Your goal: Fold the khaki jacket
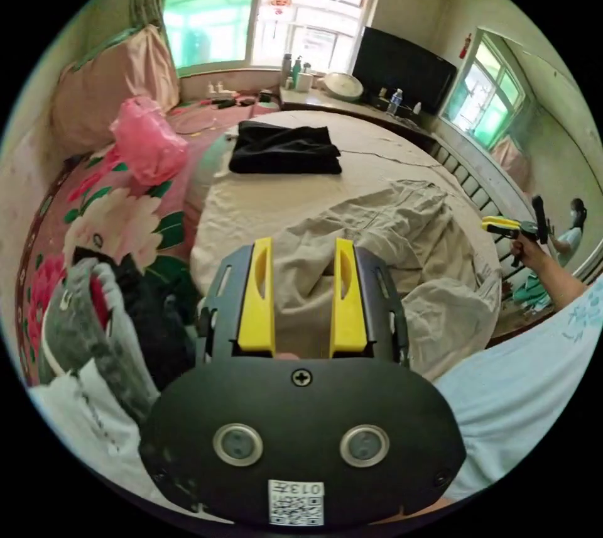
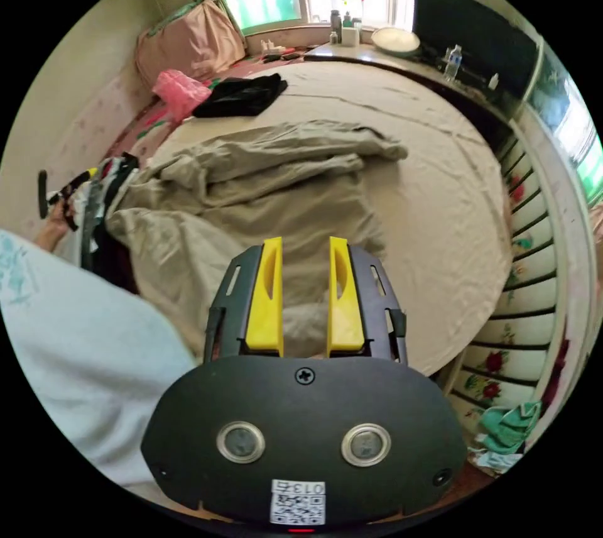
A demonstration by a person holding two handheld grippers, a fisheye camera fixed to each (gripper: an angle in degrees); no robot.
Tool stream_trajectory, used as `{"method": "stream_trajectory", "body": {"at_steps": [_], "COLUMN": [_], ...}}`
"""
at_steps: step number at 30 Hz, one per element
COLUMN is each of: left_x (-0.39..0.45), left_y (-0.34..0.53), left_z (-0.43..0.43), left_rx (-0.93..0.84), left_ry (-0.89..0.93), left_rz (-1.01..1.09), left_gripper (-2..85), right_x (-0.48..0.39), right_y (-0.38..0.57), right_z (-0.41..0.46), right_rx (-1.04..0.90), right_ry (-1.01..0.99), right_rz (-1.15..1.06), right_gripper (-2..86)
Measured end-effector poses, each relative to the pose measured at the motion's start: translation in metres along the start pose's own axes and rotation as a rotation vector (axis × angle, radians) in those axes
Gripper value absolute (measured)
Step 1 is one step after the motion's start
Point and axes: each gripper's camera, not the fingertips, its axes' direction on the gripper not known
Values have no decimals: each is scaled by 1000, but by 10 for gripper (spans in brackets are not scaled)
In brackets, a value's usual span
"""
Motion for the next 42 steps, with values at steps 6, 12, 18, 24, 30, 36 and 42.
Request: {"method": "stream_trajectory", "body": {"at_steps": [6,12,18,24,30,36,42], "left_x": [64,125,140,72,-118,-158,-151], "left_y": [-107,-154,-147,-181,-106,-24,-7], "left_z": [137,217,229,116,18,7,7], "left_rx": [-205,-401,-485,-117,292,212,-48], "left_ry": [173,125,44,62,63,63,-115], "left_rz": [204,384,530,276,-502,-600,-408], "left_gripper": [143,124,12,2,6,74,186], "right_x": [55,88,97,107,104,73,34], "right_y": [-86,-108,-114,-127,-141,-162,-206], "right_z": [62,97,96,71,78,102,132], "right_rx": [-101,-196,-152,-27,-26,-78,-143], "right_ry": [-52,-163,-248,-237,-190,-257,-209], "right_rz": [31,67,60,61,31,-90,-207], "right_gripper": [128,124,102,97,129,140,148]}}
